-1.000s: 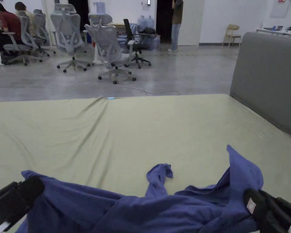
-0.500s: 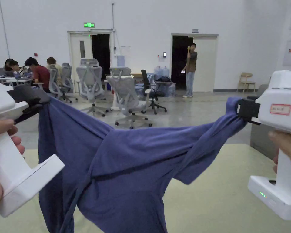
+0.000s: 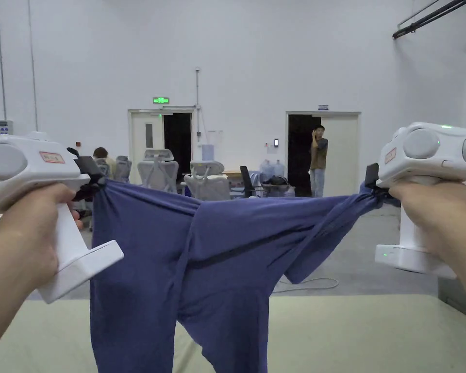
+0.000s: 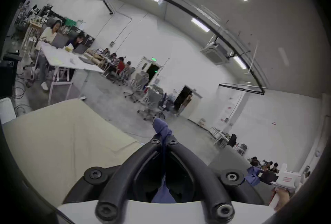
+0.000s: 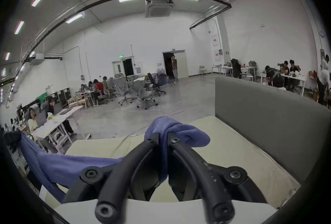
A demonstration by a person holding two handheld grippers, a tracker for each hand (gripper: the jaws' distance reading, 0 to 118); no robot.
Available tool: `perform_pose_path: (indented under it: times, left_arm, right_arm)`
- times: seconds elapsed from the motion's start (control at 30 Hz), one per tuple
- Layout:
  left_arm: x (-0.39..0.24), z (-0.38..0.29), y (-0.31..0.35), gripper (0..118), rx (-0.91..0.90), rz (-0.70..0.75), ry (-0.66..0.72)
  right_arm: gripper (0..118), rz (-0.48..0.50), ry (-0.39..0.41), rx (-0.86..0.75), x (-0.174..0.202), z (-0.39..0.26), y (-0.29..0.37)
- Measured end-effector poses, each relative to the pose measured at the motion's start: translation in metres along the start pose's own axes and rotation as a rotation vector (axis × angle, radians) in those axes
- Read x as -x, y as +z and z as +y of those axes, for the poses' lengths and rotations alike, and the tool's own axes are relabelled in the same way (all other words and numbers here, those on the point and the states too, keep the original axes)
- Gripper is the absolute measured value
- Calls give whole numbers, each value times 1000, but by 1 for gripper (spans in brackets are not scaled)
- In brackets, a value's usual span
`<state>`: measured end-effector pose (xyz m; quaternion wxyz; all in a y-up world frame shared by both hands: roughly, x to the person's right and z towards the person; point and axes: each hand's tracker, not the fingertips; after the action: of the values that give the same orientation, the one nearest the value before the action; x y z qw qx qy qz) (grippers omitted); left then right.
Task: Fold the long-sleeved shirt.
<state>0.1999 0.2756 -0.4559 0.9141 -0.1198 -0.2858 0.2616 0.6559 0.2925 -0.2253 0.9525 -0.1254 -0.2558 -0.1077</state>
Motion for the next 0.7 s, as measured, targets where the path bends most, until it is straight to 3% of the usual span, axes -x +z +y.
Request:
perform_pose_path:
  times: [0.2, 0.4, 0.57, 0.7]
  left_arm:
    - [54, -100, -37, 0, 144, 51, -74]
    - [141, -254, -29, 0, 426, 150, -35]
    - [191, -341, 44, 0, 592, 203, 29]
    - [219, -358, 117, 0, 640, 200, 43]
  right_arm:
    - [11, 9, 48, 154, -37, -116, -69]
    - [11, -4, 13, 409, -80, -311, -92]
    - [11, 11, -7, 516, -124, -422, -43]
    - [11, 61, 50, 511, -136, -461, 40]
